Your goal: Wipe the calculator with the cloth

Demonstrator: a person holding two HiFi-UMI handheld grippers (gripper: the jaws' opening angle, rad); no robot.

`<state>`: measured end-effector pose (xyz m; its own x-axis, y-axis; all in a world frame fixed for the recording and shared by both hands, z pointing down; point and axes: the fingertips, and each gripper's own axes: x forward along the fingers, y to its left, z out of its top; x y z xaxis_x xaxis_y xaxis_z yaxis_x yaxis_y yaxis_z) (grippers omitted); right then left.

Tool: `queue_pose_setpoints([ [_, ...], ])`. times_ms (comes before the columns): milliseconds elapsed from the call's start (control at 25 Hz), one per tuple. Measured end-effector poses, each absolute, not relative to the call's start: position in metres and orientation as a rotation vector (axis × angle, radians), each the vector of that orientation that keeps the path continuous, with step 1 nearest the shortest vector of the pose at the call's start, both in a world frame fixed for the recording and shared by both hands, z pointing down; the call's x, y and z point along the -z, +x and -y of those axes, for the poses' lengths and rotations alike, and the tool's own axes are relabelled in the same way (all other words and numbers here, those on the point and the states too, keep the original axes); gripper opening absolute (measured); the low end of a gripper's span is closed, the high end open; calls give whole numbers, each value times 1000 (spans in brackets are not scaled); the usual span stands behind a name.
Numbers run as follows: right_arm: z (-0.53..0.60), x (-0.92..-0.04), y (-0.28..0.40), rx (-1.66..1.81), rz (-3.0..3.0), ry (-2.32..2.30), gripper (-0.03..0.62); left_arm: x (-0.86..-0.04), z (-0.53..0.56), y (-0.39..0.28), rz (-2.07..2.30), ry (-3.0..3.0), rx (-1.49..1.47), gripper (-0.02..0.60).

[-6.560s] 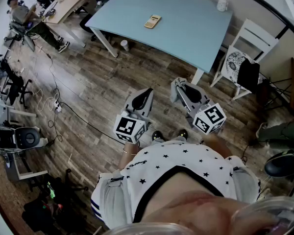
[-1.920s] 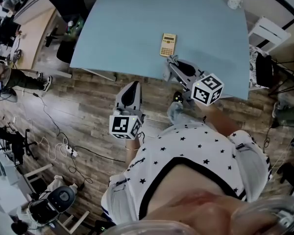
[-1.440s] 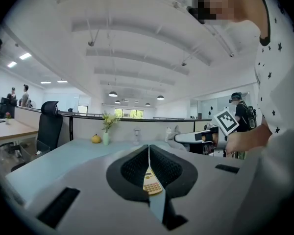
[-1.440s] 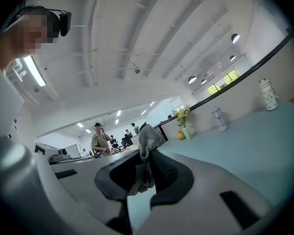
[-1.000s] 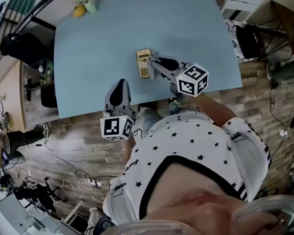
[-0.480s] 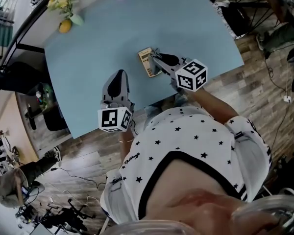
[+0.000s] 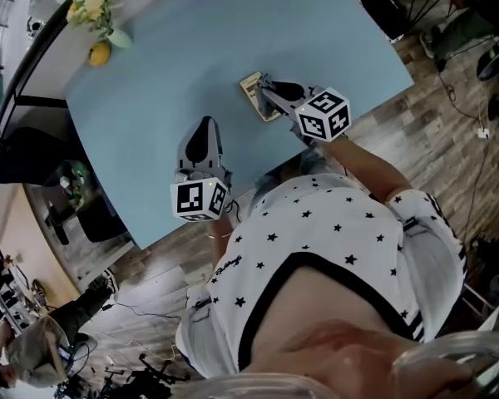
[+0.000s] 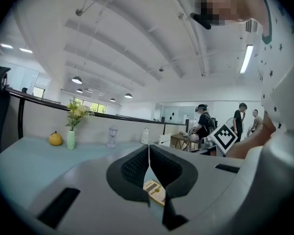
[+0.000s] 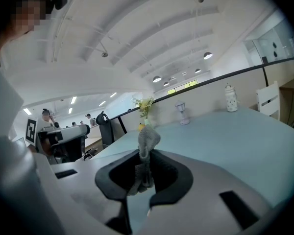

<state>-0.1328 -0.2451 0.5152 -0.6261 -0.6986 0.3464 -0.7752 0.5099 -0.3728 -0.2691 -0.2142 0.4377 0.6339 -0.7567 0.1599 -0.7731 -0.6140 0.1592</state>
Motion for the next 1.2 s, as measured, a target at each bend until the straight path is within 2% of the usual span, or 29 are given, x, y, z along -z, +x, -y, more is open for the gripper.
queue_pose_setpoints([
  [680,270,-567,-167,-715,2403,1282,54,-448,233,-302,1169,2659,-102,31],
  [1200,294,-626,-170,-649,2236,1072,54,-452,230,-331,1334,2560,-119,31],
])
